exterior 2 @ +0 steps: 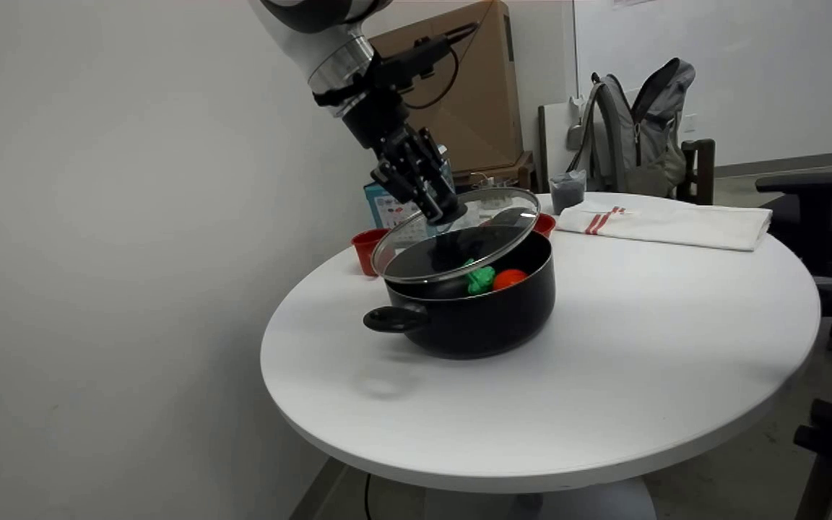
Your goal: Put the lid on the black pot
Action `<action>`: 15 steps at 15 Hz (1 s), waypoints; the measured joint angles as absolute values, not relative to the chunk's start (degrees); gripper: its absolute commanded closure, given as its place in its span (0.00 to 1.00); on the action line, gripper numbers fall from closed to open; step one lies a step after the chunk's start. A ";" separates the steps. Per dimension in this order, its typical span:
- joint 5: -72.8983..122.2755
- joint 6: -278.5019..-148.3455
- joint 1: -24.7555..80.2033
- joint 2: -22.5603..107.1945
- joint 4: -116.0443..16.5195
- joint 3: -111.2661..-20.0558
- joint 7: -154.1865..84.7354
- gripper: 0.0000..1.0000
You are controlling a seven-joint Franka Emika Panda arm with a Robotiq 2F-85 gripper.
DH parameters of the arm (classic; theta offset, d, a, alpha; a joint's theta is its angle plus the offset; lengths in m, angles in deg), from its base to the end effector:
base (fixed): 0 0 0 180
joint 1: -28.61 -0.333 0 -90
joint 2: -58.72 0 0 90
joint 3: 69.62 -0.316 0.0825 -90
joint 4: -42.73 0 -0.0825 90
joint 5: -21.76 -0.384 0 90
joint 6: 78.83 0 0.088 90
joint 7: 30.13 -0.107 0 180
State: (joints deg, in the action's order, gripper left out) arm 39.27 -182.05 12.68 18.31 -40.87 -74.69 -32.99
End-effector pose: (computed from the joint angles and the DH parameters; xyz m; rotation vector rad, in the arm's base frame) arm 0.6455 0.2107 0.2457 2.7547 0.6021 -0.4331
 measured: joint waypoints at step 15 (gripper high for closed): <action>39.27 -182.01 13.36 17.28 -41.24 -74.55 -32.99 0.75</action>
State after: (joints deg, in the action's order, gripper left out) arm 39.27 -182.01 13.36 17.28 -41.24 -74.55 -32.99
